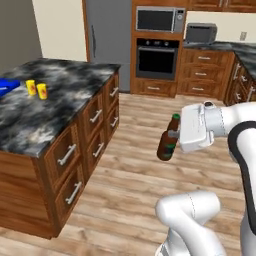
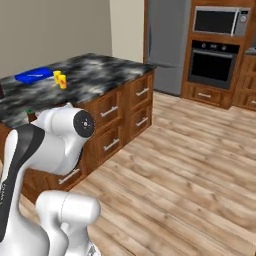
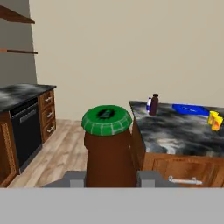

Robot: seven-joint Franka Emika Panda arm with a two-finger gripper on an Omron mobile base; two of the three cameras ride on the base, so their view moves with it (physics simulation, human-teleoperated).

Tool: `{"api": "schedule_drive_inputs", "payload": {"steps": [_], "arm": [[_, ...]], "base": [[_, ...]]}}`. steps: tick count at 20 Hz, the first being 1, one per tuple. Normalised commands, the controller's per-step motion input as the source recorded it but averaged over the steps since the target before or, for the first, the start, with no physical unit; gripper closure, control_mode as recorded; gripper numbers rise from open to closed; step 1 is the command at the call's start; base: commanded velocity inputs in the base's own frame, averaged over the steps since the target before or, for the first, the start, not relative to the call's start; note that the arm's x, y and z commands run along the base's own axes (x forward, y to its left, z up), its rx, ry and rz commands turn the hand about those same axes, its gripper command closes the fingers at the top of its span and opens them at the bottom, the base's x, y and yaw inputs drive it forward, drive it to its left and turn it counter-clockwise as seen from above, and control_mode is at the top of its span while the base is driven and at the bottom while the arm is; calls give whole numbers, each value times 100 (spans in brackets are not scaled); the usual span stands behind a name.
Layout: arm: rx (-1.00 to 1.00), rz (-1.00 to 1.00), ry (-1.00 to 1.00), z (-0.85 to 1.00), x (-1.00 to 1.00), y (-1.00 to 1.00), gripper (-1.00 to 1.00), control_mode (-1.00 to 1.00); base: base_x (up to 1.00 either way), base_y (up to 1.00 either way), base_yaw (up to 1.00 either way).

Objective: Place the drinks on the dining counter in a tight cluster.

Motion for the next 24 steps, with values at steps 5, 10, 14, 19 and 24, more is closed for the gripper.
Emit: {"api": "schedule_drive_inputs", "payload": {"steps": [5, 10, 14, 19, 24], "arm": [[0, 0, 0, 0, 0, 0, 100, 100], [0, 0, 0, 0, 0, 0, 100, 100], [0, 0, 0, 0, 0, 0, 100, 100], [0, 0, 0, 0, 0, 0, 100, 100], [0, 0, 0, 0, 0, 0, 100, 100]], "base": [[29, 48, 1], [42, 100, -14], [56, 100, -24], [57, 100, -34], [25, 100, -38]]}}
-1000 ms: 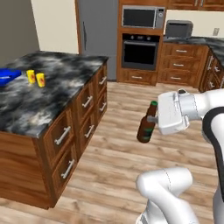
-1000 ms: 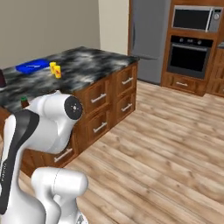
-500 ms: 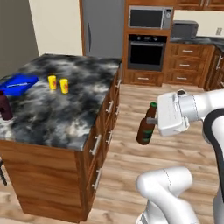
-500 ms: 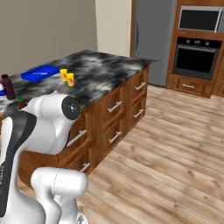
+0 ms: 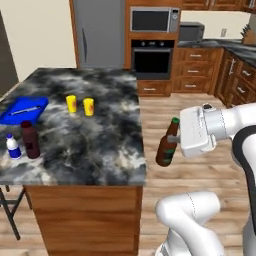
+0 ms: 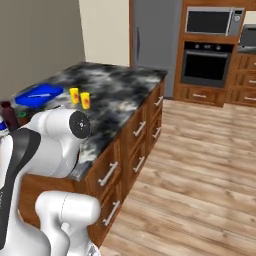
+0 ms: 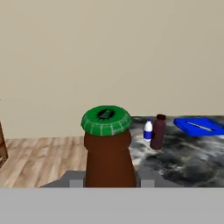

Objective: Place the drinks on the dining counter in a tight cluster.

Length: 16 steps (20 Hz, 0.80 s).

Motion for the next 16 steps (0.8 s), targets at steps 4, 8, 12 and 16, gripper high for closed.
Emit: {"api": "schedule_drive_inputs", "payload": {"steps": [4, 8, 12, 16], "arm": [[0, 0, 0, 0, 0, 0, 100, 100], [0, 0, 0, 0, 0, 0, 100, 100], [0, 0, 0, 0, 0, 0, 100, 100], [0, 0, 0, 0, 0, 0, 100, 100]], "base": [[9, 100, -45], [2, 53, -24], [2, 33, 0], [11, 41, 0]]}}
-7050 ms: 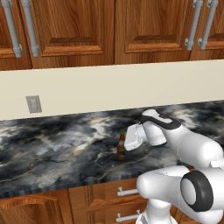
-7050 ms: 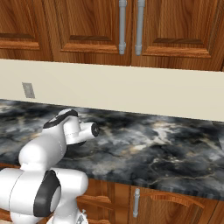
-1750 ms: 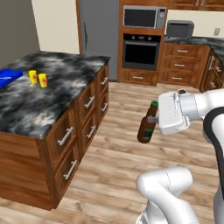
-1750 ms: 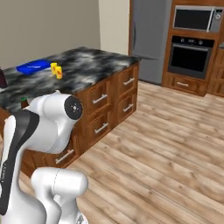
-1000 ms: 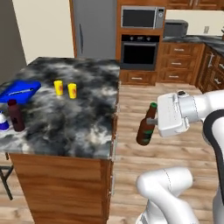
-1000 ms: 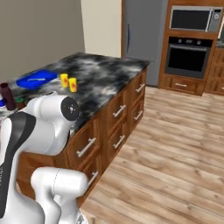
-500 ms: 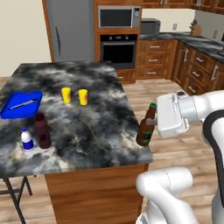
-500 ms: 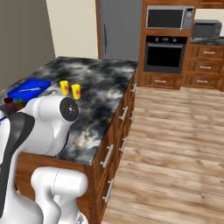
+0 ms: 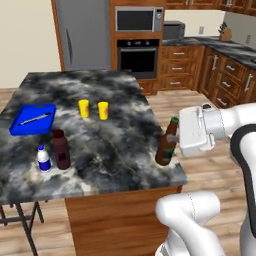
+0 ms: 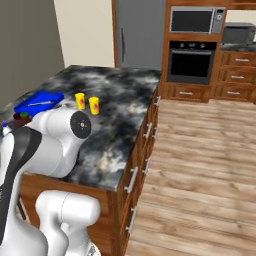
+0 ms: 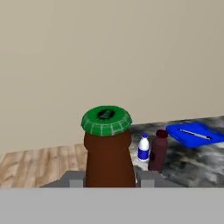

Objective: Place the drinks on the dining counter in a tight cluster.

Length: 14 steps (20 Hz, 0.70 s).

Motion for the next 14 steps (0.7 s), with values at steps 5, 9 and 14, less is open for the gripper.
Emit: {"api": "schedule_drive_inputs", "payload": {"steps": [5, 9, 14], "arm": [[0, 0, 0, 0, 0, 0, 100, 100], [0, 0, 0, 0, 0, 0, 100, 100], [0, 0, 0, 0, 0, 0, 100, 100]], "base": [[11, 54, 0], [45, 31, -8], [45, 26, -27]]}}
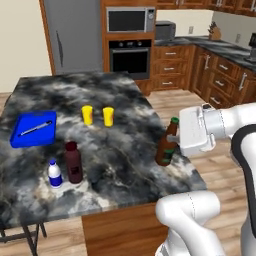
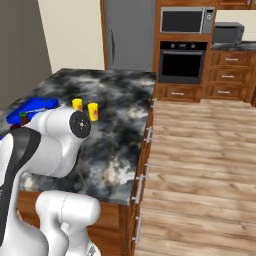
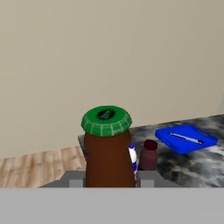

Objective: Place the drinks on the dining counter in a tight cluster.

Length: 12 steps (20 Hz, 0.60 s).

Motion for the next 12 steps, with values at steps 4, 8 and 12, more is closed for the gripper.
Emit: {"api": "schedule_drive_inputs", "payload": {"steps": [4, 8, 12], "arm": [[0, 0, 0, 0, 0, 0, 100, 100], [0, 0, 0, 0, 0, 0, 100, 100], [0, 0, 0, 0, 0, 0, 100, 100]], "base": [[31, 52, -21], [10, 87, -5], [22, 61, 0]]}}
